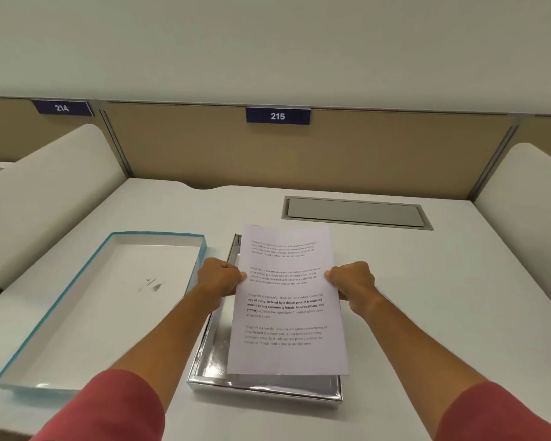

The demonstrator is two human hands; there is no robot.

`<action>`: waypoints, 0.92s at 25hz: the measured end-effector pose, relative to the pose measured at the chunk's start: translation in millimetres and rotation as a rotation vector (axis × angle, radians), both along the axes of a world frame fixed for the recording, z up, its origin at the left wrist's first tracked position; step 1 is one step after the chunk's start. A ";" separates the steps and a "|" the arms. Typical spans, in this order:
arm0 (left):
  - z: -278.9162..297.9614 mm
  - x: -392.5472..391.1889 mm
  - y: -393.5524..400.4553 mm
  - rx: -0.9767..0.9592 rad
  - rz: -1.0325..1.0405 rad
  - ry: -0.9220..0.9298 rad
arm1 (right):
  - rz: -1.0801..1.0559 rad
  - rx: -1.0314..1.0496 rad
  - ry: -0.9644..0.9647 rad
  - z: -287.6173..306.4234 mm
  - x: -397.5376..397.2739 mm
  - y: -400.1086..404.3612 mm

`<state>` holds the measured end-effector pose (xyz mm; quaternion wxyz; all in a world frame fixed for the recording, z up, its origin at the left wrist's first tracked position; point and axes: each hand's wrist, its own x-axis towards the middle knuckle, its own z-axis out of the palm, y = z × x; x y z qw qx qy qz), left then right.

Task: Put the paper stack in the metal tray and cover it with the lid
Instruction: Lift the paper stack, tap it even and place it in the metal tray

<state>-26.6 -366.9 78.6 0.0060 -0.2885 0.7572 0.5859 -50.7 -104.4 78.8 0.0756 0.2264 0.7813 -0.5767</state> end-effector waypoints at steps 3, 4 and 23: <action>-14.0 -6.3 -0.2 -0.042 -0.009 -0.070 | 0.037 0.024 -0.039 -17.1 -5.2 -5.0; -16.8 -8.0 0.7 -0.064 -0.008 -0.090 | 0.044 0.033 -0.054 -22.3 -7.4 -6.4; -47.5 -36.5 -6.2 -0.367 -0.157 -0.185 | 0.093 0.367 -0.133 -44.5 -16.2 -44.7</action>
